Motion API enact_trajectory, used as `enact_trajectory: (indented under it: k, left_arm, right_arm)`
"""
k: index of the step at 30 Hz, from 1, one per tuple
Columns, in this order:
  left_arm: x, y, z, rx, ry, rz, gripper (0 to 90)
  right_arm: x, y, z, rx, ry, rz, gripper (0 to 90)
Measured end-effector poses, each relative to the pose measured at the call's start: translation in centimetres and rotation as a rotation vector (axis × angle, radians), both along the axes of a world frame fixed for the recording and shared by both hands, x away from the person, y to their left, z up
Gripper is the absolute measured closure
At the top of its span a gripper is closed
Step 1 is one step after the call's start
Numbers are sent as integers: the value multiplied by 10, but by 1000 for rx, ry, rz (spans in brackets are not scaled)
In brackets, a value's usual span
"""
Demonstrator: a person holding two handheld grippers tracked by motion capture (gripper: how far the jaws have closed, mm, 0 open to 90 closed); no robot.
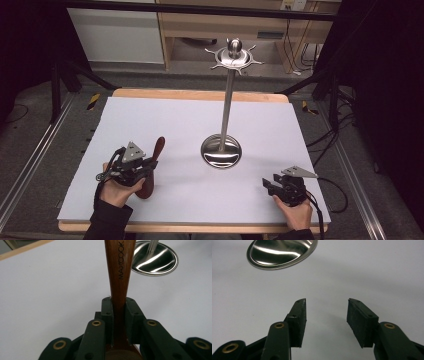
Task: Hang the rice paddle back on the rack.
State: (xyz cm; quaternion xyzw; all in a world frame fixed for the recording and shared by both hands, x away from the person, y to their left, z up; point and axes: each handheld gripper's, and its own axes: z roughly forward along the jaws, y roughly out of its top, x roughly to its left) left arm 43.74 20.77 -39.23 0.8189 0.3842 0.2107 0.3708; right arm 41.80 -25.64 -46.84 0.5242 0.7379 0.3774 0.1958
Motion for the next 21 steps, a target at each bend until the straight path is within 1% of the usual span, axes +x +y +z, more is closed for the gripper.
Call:
enact_trajectory:
  k: [3,9,15,18,21]
  left_arm:
    - [-2,2,3,-13,-20,3,785]
    - [-4,4,8,-56,-60,15,784]
    - [-4,8,14,-95,-82,23,784]
    - [-4,9,17,-108,-100,30,784]
    - [-4,10,19,-116,-110,24,784]
  right_arm:
    - [0,0,0,-1,-1,0,501]
    - [0,0,0,2,-8,-2,493]
    - [0,0,0,6,-20,-5,477]
    - [1,-1,0,6,-21,-9,472]
    - [1,-1,0,8,-24,-8,467]
